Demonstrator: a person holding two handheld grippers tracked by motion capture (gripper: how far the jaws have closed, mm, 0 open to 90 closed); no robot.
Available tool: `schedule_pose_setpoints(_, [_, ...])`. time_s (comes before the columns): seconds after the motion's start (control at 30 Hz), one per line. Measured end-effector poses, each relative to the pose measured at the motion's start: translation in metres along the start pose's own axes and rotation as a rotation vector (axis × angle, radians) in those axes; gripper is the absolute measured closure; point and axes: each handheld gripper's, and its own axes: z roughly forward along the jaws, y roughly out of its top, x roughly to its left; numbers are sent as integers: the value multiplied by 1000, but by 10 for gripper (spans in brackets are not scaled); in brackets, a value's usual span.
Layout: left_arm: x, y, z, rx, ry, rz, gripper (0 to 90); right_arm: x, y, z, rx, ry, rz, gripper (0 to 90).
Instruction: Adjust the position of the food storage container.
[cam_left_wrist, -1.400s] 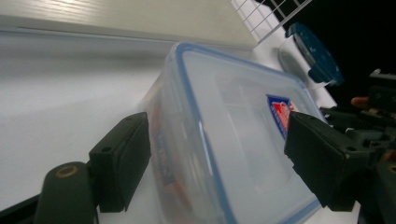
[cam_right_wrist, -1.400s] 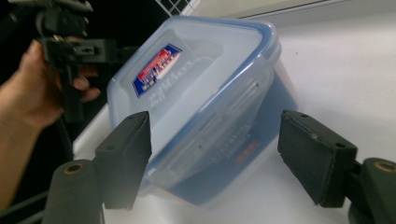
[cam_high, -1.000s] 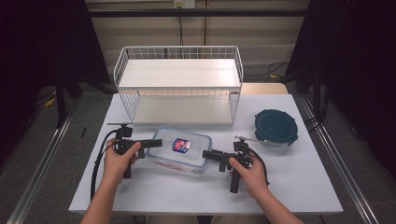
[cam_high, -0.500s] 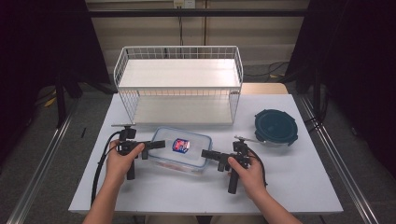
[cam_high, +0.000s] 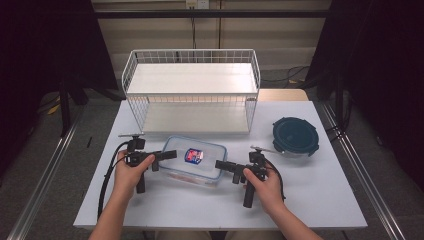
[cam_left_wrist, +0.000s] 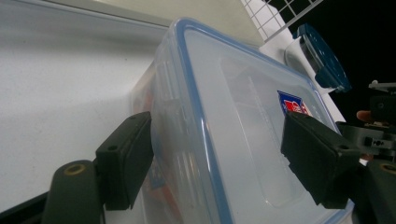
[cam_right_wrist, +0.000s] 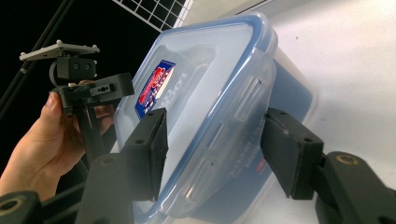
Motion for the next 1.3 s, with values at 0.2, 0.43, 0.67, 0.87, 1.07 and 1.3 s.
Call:
schedule_pose_setpoints(0.2, [3,-6,-1,-32,-9,-33,254,1,0,0,-2,-6,14,431])
schedule_pose_setpoints(0.43, [10,-9,-10,-62,-28,-146,392,2,-1,0,-7,-17,40,434])
schedule_pose_setpoints(0.67, [5,-14,-17,-6,-46,-187,421,-4,7,-5,-11,-21,89,506])
schedule_pose_setpoints(0.87, [4,-22,-20,-9,-72,-221,437,-7,8,-7,-18,-24,110,496])
schedule_pose_setpoints(1.07, [3,-26,-20,-26,-72,-206,432,-7,4,-6,-6,-18,163,427])
schedule_pose_setpoints(1.3, [1,-27,-19,-29,-62,-205,416,-7,0,-7,-2,-15,178,425])
